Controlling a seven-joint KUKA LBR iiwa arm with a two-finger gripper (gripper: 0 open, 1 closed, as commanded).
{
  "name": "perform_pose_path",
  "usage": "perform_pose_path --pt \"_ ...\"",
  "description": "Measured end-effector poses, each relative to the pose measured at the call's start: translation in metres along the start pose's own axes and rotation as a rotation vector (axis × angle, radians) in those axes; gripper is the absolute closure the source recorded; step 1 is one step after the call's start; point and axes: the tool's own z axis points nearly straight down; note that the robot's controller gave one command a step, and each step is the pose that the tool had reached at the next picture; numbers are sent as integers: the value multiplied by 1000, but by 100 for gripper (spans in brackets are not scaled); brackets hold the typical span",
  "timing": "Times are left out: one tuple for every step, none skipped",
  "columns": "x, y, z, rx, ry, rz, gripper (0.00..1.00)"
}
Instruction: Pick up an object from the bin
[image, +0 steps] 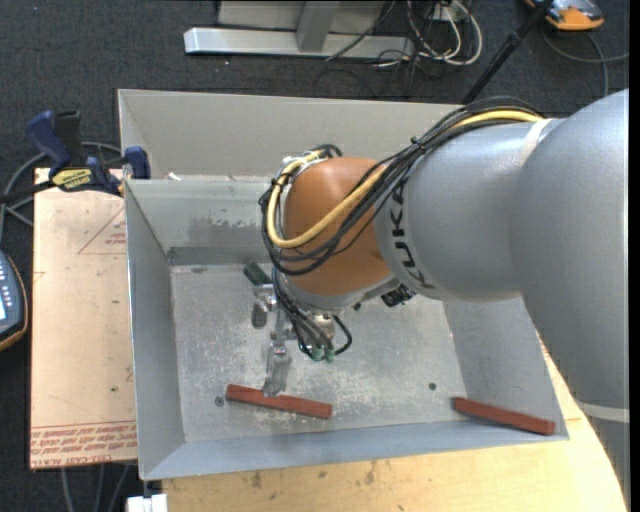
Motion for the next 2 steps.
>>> perform_pose_path --pt "41 -9 78 -1 -5 -23 0" --pt "50 -17 44 -2 -9 16 0"
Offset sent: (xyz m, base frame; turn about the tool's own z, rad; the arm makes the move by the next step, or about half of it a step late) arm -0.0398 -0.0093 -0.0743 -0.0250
